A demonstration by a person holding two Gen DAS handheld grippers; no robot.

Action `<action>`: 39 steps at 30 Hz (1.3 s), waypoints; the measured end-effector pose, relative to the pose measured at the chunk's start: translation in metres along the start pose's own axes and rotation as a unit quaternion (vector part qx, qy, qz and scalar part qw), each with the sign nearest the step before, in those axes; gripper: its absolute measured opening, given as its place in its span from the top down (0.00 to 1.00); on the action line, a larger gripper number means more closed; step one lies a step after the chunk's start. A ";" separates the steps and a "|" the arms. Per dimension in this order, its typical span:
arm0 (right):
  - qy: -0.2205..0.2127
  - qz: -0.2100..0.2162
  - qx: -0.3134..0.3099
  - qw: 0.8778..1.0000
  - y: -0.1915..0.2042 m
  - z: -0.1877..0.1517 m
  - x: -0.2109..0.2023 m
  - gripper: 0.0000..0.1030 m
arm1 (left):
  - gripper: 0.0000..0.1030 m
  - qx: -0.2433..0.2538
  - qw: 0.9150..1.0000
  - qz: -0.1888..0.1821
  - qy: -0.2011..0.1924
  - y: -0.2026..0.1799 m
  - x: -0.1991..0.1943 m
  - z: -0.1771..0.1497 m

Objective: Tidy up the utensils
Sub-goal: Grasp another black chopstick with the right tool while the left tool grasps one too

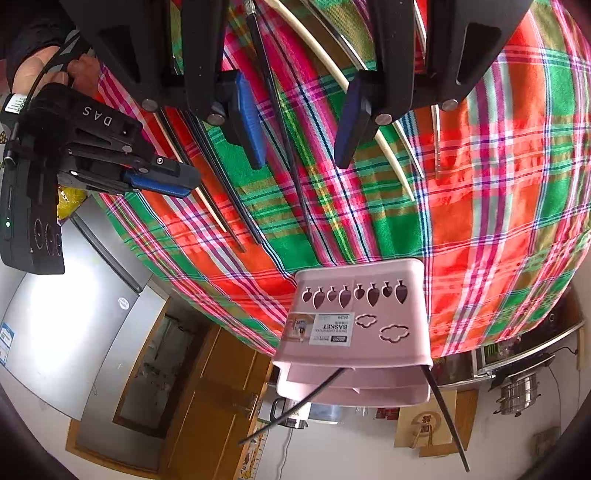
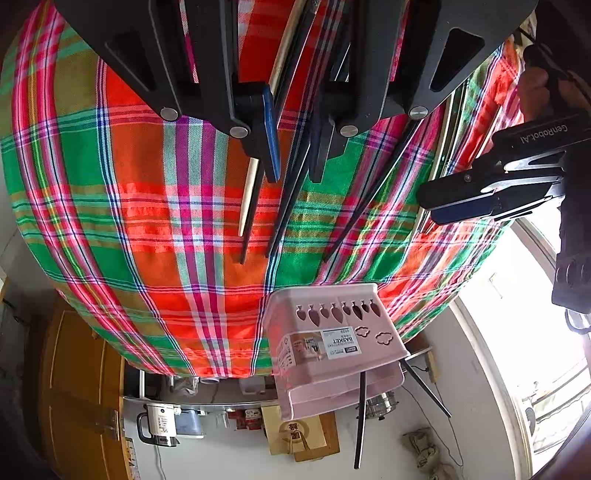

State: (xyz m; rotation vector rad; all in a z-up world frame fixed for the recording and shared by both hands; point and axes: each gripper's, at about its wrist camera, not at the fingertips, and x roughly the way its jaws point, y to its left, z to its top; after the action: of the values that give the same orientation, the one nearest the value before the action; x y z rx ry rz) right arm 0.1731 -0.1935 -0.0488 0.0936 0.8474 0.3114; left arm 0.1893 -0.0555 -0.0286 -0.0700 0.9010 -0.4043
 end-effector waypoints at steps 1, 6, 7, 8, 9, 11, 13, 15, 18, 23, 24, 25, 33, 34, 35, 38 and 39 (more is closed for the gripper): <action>0.003 -0.001 0.001 1.000 0.000 0.001 0.003 0.84 | 0.62 0.000 1.000 0.001 0.007 -0.001 0.007 0.001; 0.017 -0.007 0.000 1.000 -0.001 0.004 0.017 0.87 | 0.62 0.009 0.999 0.006 0.032 -0.003 0.034 0.008; 0.020 -0.009 0.000 1.000 -0.001 0.004 0.019 0.87 | 0.63 0.012 0.999 0.008 0.037 -0.003 0.039 0.009; 0.023 -0.012 -0.001 1.000 -0.001 0.005 0.021 0.88 | 0.63 0.015 0.999 0.010 0.042 -0.004 0.043 0.010; 0.024 -0.014 -0.002 1.000 -0.001 0.005 0.023 0.88 | 0.63 0.018 0.999 0.014 0.045 -0.004 0.047 0.011; 0.025 -0.016 -0.003 1.000 -0.001 0.007 0.024 0.88 | 0.63 0.025 0.999 0.020 0.043 -0.005 0.049 0.012; 0.027 -0.020 -0.005 0.999 -0.001 0.009 0.024 0.88 | 0.64 0.031 0.998 0.028 0.045 -0.007 0.050 0.012; 0.029 -0.020 -0.008 0.999 0.001 0.011 0.025 0.88 | 0.65 0.039 0.998 0.036 0.046 -0.010 0.052 0.013; 0.032 -0.019 -0.009 0.999 0.004 0.012 0.026 0.88 | 0.66 0.041 0.997 0.040 0.046 -0.011 0.054 0.014; 0.037 -0.036 -0.013 0.999 0.003 0.013 0.029 0.88 | 0.75 0.040 0.997 0.051 0.042 -0.007 0.053 0.013; 0.043 -0.035 -0.012 0.998 0.002 0.012 0.030 0.88 | 0.75 0.039 0.997 0.053 0.042 -0.006 0.052 0.012; 0.043 -0.037 -0.013 0.998 0.002 0.012 0.029 0.88 | 0.75 0.039 0.997 0.054 0.043 -0.006 0.051 0.012; 0.053 -0.058 -0.026 0.997 0.005 0.020 0.036 0.90 | 0.76 0.068 0.993 0.072 0.058 -0.015 0.057 0.018; 0.053 -0.058 -0.025 0.997 0.004 0.022 0.038 0.91 | 0.76 0.066 0.994 0.068 0.062 -0.013 0.058 0.019; 0.053 -0.056 -0.023 0.997 0.002 0.023 0.039 0.91 | 0.76 0.063 0.994 0.064 0.064 -0.012 0.059 0.021; 0.055 -0.053 -0.021 0.997 0.000 0.027 0.042 0.91 | 0.81 0.062 0.994 0.064 0.066 -0.010 0.061 0.024; 0.055 -0.054 -0.025 0.997 0.001 0.027 0.042 0.91 | 0.82 0.064 0.994 0.066 0.065 -0.010 0.061 0.024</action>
State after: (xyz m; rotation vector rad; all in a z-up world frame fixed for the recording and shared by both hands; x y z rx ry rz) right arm 0.2194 -0.1788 -0.0615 -0.0168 0.9495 0.2372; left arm 0.2383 -0.0901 -0.0576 0.1351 1.0002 -0.3448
